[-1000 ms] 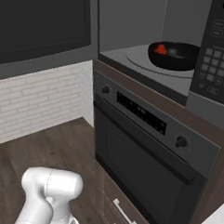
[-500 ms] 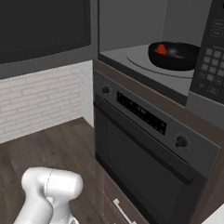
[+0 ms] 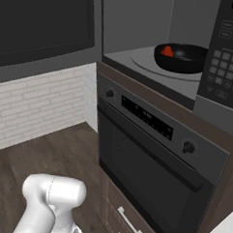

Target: Pick the bell pepper from the sink and place it in the bowl. Then pick the bowl and place it in the microwave. Then close the microwave door and press the start button.

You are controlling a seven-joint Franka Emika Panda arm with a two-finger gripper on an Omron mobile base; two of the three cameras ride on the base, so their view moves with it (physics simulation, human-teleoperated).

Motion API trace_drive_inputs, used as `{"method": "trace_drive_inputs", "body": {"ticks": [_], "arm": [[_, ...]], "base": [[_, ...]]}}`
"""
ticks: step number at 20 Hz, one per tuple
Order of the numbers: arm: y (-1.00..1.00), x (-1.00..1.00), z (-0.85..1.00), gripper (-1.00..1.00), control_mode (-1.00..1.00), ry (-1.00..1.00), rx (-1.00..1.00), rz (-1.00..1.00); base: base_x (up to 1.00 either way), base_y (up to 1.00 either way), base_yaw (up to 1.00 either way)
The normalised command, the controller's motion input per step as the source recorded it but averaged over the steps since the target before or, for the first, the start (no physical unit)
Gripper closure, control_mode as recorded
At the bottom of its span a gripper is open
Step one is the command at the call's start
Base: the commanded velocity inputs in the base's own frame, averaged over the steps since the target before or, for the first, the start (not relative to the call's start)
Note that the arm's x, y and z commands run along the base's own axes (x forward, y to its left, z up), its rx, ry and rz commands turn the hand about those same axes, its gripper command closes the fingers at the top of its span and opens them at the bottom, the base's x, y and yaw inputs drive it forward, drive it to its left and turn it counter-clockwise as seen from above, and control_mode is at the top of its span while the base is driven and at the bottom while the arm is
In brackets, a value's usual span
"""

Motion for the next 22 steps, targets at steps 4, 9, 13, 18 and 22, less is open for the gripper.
{"method": "trace_drive_inputs", "body": {"ticks": [4, 9, 13, 18, 22], "arm": [[0.25, 0.75, -0.22, -1.0, -1.0, 0.0, 0.0, -0.07], [0.43, 0.69, -0.2, -1.0, -1.0, 0.0, 0.0, -0.07], [0.24, 0.3, -0.03, -1.0, -1.0, -0.03, 0.0, -0.07], [0.0, 0.09, 0.06, -1.0, -1.0, -0.11, 0.0, -0.12], [-0.16, 0.13, 0.11, -1.0, -1.0, -0.14, 0.0, -0.16]], "base": [[0.0, 0.0, 0.0], [0.0, 0.0, 0.0], [0.0, 0.0, 0.0], [0.0, 0.0, 0.0], [0.0, 0.0, 0.0]]}}
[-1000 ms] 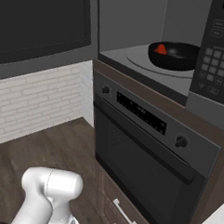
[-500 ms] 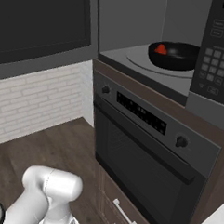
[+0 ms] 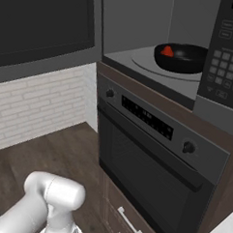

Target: Pick the bell pepper from the sink and place it in the bowl. Then pick the bowl and place it in the microwave. Then close the microwave door and press the start button.

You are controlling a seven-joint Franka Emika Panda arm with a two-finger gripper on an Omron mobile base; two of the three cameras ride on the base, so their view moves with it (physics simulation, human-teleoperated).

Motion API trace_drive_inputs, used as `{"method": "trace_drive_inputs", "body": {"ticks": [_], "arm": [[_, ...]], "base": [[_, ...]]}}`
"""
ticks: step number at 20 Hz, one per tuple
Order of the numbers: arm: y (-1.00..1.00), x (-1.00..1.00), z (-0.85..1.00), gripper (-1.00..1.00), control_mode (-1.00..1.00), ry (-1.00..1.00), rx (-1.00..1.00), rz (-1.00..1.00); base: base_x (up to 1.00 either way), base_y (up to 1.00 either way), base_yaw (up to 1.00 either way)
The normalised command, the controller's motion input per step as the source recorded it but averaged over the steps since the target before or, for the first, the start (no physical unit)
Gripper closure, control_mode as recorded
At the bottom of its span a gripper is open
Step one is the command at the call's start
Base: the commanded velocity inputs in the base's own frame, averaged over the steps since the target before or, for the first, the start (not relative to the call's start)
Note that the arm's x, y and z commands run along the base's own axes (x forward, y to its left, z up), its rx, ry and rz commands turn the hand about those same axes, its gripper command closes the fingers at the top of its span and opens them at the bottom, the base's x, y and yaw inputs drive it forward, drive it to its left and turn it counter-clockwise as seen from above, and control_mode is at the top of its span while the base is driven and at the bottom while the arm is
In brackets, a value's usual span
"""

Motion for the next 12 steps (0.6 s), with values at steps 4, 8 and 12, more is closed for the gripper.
{"method": "trace_drive_inputs", "body": {"ticks": [4, 8, 12], "arm": [[-0.12, 0.41, 0.01, -1.0, -1.0, -0.02, 0.0, -0.11], [-0.06, 0.22, 0.01, -1.0, -1.0, -0.02, 0.01, -0.08], [-0.14, -0.24, 0.07, -1.0, -1.0, -0.18, 0.03, -0.05]], "base": [[0.0, 0.0, 0.0], [0.0, 0.0, 0.0], [0.0, 0.0, 0.0]]}}
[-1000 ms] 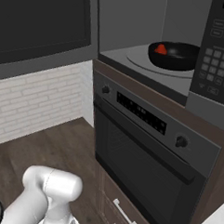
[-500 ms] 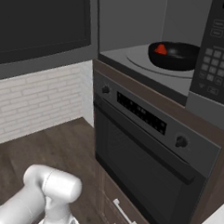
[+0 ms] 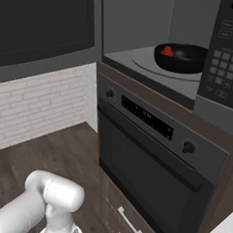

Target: Pick the bell pepper from the sink and place it in the bowl. Then pick the bowl and place it in the microwave. Then close the microwave door and press the start button.

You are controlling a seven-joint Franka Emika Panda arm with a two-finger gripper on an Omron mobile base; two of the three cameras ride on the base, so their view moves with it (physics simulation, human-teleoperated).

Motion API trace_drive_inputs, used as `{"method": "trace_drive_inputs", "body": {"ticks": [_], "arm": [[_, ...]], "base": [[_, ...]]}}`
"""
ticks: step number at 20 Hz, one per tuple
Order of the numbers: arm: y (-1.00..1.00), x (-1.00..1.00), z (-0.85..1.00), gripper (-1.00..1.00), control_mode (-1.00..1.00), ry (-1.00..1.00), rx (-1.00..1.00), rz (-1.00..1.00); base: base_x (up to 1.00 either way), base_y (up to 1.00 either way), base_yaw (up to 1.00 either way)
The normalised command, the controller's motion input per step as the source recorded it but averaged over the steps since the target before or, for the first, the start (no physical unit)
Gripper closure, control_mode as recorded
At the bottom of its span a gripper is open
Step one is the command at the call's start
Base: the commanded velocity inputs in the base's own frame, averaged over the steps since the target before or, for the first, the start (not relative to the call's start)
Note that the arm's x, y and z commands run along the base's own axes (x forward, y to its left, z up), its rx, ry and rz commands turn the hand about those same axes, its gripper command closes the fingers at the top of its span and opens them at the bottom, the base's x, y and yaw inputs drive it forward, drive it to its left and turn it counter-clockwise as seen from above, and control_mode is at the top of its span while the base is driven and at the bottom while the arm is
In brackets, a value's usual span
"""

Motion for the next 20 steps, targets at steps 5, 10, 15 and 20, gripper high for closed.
{"method": "trace_drive_inputs", "body": {"ticks": [5, 10, 15, 20], "arm": [[-0.48, -0.38, 0.16, -1.0, -1.0, -0.27, 0.04, -0.06], [-0.69, -0.24, 0.28, -1.0, -1.0, -0.24, 0.08, -0.05], [-0.68, -0.44, 0.33, -1.0, -1.0, -0.3, 0.07, -0.05], [-0.77, -0.57, 0.4, -1.0, -1.0, -0.34, 0.1, -0.05]], "base": [[0.0, 0.0, 0.0], [0.0, 0.0, 0.0], [0.0, 0.0, 0.0], [0.0, 0.0, 0.0]]}}
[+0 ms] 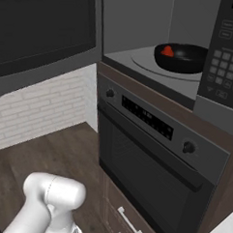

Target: Pick the bell pepper from the sink and place it in the bowl. Then pick the bowl and place it in the microwave. Then close the microwave door and press the start button.

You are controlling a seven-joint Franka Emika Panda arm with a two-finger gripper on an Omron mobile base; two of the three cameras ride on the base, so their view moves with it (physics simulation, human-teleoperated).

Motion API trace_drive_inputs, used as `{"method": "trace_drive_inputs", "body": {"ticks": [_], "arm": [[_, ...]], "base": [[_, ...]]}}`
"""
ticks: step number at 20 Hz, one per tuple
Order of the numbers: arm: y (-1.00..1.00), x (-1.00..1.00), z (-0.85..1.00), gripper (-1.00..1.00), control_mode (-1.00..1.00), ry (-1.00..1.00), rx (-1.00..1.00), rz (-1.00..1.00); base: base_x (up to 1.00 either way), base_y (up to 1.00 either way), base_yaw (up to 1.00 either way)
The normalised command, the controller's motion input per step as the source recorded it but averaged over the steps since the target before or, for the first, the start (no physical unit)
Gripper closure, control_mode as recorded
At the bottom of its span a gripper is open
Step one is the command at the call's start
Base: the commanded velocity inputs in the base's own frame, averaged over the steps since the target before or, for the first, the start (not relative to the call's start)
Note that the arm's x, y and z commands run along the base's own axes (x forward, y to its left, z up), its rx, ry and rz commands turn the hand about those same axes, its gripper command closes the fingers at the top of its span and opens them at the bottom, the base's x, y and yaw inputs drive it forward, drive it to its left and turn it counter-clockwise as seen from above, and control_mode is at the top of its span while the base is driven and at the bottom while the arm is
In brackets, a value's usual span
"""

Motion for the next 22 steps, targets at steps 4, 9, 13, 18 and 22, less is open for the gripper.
{"method": "trace_drive_inputs", "body": {"ticks": [4, 9, 13, 18, 22], "arm": [[-0.86, -0.44, 0.47, -1.0, -1.0, -0.27, 0.14, -0.05], [-0.93, -0.24, 0.52, -1.0, -1.0, -0.17, 0.18, -0.04], [-0.94, -0.06, 0.61, -1.0, -1.0, -0.12, 0.2, -0.03], [-0.89, 0.0, 0.49, -1.0, -1.0, -0.09, 0.2, 0.0], [-0.89, 0.04, 0.28, -1.0, -1.0, -0.03, 0.19, 0.0]], "base": [[0.0, 0.0, 0.0], [0.0, 0.0, 0.0], [0.0, 0.0, 0.0], [0.0, 0.0, 0.0], [0.0, 0.0, 0.0]]}}
